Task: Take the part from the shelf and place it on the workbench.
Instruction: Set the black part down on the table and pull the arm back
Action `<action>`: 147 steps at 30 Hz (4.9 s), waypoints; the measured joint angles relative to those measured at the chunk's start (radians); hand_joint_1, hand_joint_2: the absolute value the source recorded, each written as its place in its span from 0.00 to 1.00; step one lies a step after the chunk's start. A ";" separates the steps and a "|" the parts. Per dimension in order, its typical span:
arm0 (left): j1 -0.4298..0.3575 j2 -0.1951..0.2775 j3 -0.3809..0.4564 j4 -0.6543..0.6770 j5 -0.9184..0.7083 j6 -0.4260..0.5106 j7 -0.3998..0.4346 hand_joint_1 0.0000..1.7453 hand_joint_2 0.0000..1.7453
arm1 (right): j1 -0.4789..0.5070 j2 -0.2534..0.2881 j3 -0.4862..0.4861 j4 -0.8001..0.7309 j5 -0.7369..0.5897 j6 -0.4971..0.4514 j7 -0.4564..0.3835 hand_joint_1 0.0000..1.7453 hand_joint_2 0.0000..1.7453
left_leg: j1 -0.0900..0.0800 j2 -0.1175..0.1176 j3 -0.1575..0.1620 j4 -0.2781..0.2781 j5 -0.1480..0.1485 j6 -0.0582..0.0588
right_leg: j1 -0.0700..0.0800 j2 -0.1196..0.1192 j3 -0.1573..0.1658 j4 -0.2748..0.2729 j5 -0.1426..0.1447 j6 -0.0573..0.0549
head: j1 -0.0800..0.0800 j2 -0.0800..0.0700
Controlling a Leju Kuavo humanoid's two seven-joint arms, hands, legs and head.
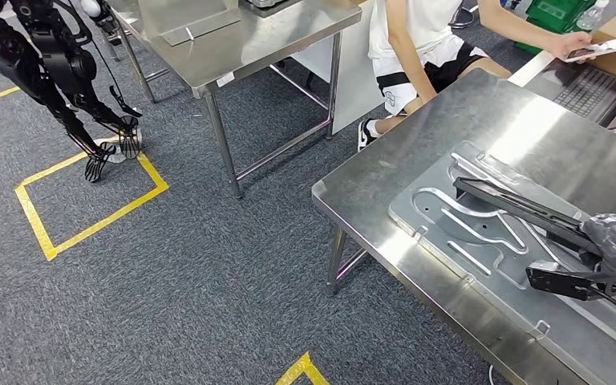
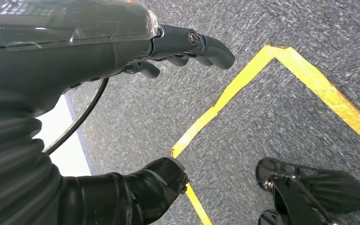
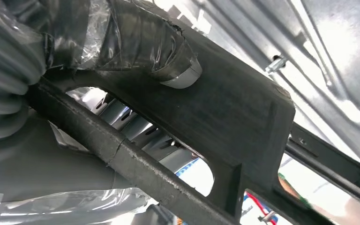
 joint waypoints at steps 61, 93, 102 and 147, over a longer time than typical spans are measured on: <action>0.000 0.004 0.061 0.000 0.052 -0.027 -0.012 0.00 0.00 | 0.606 0.010 -0.952 -0.028 0.127 0.244 -0.146 0.00 0.00 | 0.000 0.001 -0.010 0.034 -0.016 -0.011 | -0.011 0.002 0.007 0.004 -0.008 0.002 | 0.000 0.000; -0.008 0.009 0.084 0.000 0.063 -0.063 0.006 0.00 0.00 | -0.381 0.090 -0.337 0.113 0.201 0.299 -0.165 0.00 0.00 | -0.010 0.055 -0.018 -0.010 0.015 -0.001 | 0.008 -0.074 0.011 0.006 -0.017 0.003 | 0.001 0.000; -0.009 0.009 0.085 0.000 0.065 -0.067 0.006 0.00 0.00 | -0.413 0.094 -0.290 0.123 0.201 0.295 -0.166 0.00 0.00 | -0.005 -0.020 -0.009 -0.042 0.032 0.028 | 0.000 -0.004 -0.105 0.270 -0.155 0.034 | 0.002 0.000; 0.002 0.008 0.093 0.000 0.064 -0.080 0.010 0.00 0.00 | -0.427 -0.023 -0.194 0.082 0.023 0.179 -0.109 0.00 0.00 | 0.004 -0.143 -0.021 -0.042 0.037 -0.004 | -0.007 0.045 0.006 -0.014 0.000 0.013 | 0.001 0.000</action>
